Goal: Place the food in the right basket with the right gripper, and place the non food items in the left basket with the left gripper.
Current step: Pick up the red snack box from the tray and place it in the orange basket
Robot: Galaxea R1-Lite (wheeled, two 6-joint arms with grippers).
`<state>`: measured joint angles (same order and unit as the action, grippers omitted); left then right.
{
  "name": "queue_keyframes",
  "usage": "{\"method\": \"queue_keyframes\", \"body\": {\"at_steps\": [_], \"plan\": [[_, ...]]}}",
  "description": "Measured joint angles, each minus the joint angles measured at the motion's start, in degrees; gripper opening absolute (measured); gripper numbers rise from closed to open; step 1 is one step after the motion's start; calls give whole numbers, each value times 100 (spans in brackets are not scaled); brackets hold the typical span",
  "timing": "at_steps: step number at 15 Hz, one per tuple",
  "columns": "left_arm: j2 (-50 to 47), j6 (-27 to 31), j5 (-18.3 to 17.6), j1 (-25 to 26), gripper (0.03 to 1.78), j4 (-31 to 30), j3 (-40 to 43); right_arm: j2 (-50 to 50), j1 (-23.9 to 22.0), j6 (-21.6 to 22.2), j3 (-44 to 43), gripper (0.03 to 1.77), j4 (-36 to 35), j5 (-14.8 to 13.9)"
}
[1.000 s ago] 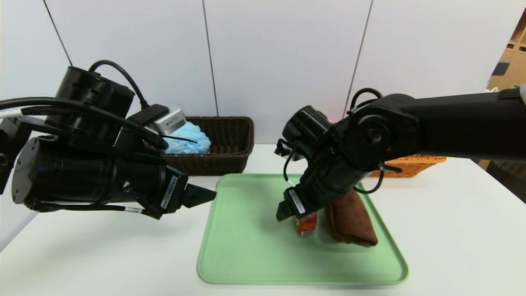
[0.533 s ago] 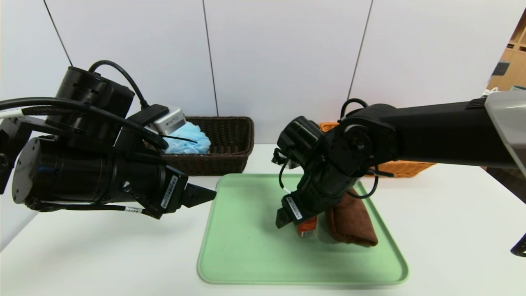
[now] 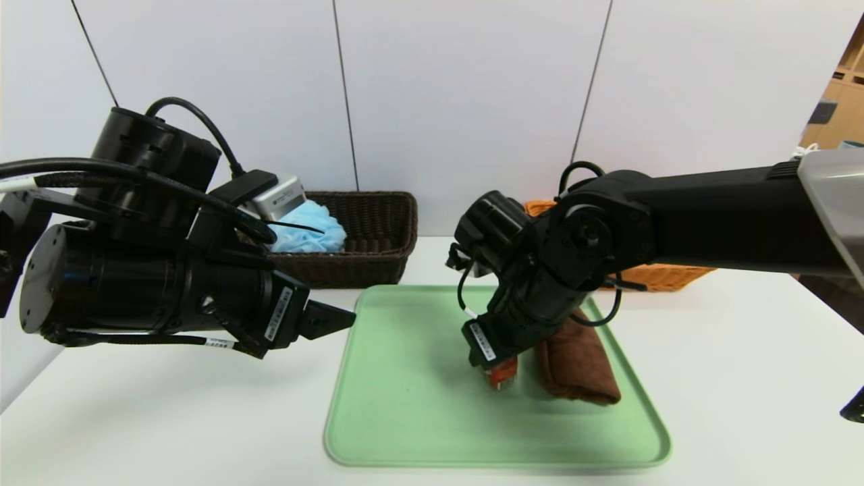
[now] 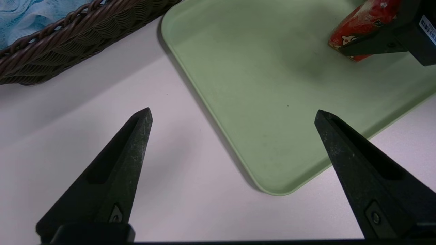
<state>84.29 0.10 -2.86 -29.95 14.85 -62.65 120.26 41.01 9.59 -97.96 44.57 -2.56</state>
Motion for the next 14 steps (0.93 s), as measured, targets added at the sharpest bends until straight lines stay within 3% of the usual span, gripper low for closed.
{"method": "queue_keyframes", "body": {"at_steps": [1, 2, 9, 14], "plan": [[0, 0, 0, 0, 169, -2, -2, -11, 0, 0, 1, 73, 0, 2], [-2, -2, 0, 2, 169, 0, -2, -20, 0, 0, 4, 44, 2, 2], [-16, -2, 0, 7, 169, 2, 13, -282, -35, -23, -41, 45, 49, -22], [-20, -10, 0, 7, 169, 2, 30, -957, -433, -169, -713, 45, 49, -49]]}}
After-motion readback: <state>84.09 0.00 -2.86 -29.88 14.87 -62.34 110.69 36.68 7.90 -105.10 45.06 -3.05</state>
